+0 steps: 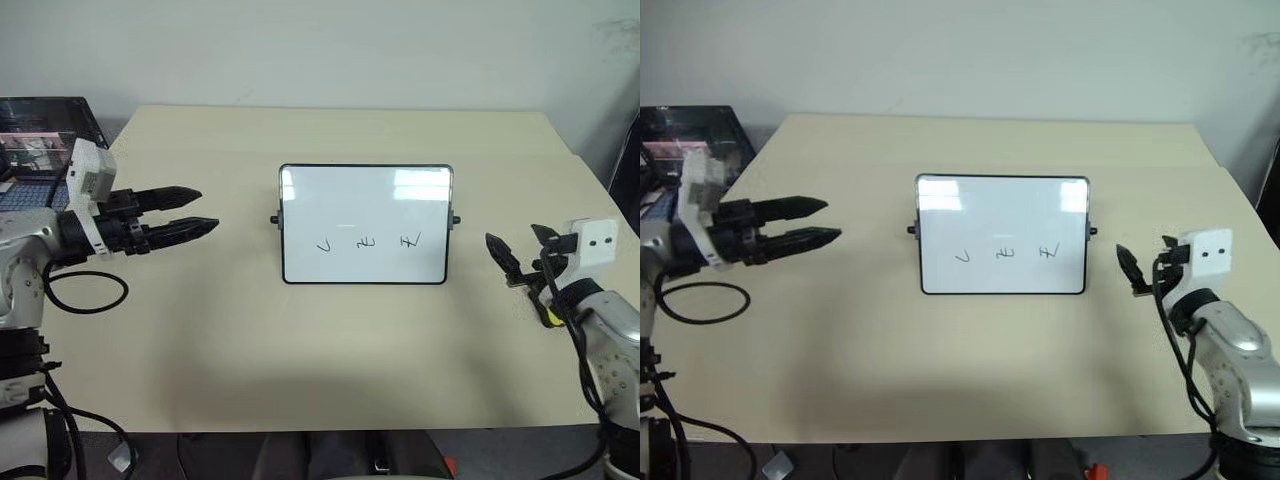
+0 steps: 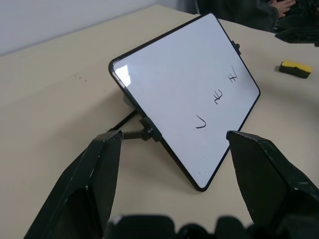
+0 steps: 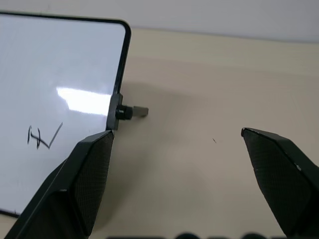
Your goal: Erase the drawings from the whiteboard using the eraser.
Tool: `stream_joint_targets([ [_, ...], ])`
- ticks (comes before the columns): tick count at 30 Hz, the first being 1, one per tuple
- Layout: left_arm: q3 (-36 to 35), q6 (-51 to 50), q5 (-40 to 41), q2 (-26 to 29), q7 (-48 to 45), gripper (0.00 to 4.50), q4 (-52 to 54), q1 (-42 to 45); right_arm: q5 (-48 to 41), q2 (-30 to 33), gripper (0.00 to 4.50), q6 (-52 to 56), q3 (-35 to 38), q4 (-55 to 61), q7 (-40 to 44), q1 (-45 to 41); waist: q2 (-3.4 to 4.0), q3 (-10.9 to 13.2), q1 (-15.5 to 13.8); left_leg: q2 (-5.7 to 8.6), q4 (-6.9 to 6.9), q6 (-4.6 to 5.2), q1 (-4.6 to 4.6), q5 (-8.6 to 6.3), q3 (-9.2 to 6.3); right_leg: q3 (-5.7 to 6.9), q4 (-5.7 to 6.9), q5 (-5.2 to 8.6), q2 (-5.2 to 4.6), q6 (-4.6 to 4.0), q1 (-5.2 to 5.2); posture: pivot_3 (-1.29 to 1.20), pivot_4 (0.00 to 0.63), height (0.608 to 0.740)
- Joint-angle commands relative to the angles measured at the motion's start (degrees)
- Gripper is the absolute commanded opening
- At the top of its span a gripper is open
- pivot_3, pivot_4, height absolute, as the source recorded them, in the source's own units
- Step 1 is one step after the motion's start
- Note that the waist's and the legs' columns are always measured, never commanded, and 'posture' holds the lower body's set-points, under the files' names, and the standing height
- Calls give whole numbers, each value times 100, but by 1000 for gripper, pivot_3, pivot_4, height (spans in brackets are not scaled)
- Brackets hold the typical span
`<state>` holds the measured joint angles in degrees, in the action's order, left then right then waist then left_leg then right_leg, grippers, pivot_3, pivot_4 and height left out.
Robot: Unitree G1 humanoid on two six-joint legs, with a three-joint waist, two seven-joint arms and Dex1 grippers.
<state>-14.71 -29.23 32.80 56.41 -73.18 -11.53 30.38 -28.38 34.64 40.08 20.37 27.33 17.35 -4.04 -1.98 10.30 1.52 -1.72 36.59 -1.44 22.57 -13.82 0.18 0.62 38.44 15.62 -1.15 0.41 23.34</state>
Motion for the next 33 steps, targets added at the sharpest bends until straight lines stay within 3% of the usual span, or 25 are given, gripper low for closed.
stream_joint_targets([
  [1, 53, 123, -86, 164, -214, 3633, -151, 252, -176, 402, 4474, 376, 345, 362, 203, 26, 0, 0, -4, -1, 0, 0, 1, 0, 2, 1, -1, 0, 0, 0, 0, 0, 150, 740],
  [8, 241, 314, -306, 70, -342, 3633, -450, 507, -285, 1109, 4474, 948, 822, 536, 560, 200, -1, 0, -6, -2, 0, 0, 3, 0, 4, 3, -2, 0, 1, 1, 0, 0, 150, 740],
  [19, 352, 585, -589, 122, -527, 3633, -858, 887, -759, 1321, 4474, 1794, 1615, 548, 635, -23, -4, 0, -1, 0, 2, 0, 7, 0, 9, 2, -4, -1, 3, 3, 0, 0, 150, 740],
  [33, 491, 722, -761, -1, -618, 3633, -1115, 1155, -1093, 1602, 4474, 2705, 1817, 882, 664, 24, -5, -1, -3, 1, 4, 0, 10, 0, 7, 4, -3, -2, 7, 4, 0, 0, 150, 740],
])
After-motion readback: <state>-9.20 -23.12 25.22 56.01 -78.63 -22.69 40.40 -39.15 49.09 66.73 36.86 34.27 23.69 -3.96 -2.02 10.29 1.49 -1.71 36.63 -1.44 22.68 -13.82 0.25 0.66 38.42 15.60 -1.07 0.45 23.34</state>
